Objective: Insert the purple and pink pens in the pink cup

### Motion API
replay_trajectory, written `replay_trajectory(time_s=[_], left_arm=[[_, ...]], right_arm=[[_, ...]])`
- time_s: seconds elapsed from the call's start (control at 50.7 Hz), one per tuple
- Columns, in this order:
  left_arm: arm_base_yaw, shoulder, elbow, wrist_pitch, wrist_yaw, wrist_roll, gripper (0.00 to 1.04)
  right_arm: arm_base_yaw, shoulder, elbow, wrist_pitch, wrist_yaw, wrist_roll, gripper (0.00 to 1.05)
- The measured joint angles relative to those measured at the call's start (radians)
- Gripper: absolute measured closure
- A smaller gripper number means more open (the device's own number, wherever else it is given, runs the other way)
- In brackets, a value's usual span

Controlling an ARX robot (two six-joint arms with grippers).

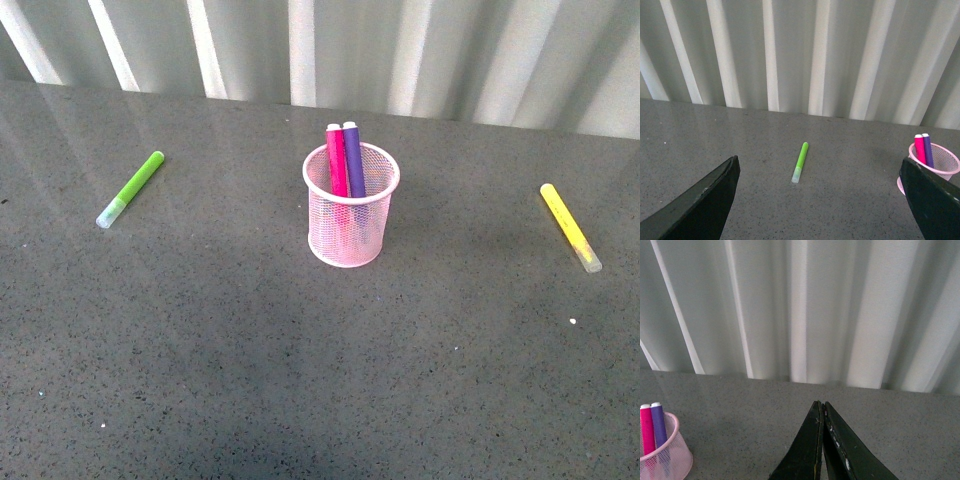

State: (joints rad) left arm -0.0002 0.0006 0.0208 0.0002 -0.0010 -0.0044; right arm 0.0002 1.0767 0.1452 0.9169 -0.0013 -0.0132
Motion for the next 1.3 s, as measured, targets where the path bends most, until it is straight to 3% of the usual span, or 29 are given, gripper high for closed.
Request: replay_trajectory(time_s=[0.237, 0.966, 1.301], left_arm=[[0.0, 0.0, 0.0, 0.0, 0.0, 0.0, 0.07], [0.0, 0.0, 0.0, 0.0, 0.0, 0.0, 0.07], [0.0, 0.0, 0.0, 0.0, 0.0, 0.0, 0.07]], right_arm=[[0.0, -0.083, -0.087, -0.001, 0.0, 0.0, 1.01], [0.0, -0.666, -0.122, -0.505, 0.0, 0.003, 1.01], [0.0, -0.812, -0.122, -0.649, 0.0, 0.003, 1.01]])
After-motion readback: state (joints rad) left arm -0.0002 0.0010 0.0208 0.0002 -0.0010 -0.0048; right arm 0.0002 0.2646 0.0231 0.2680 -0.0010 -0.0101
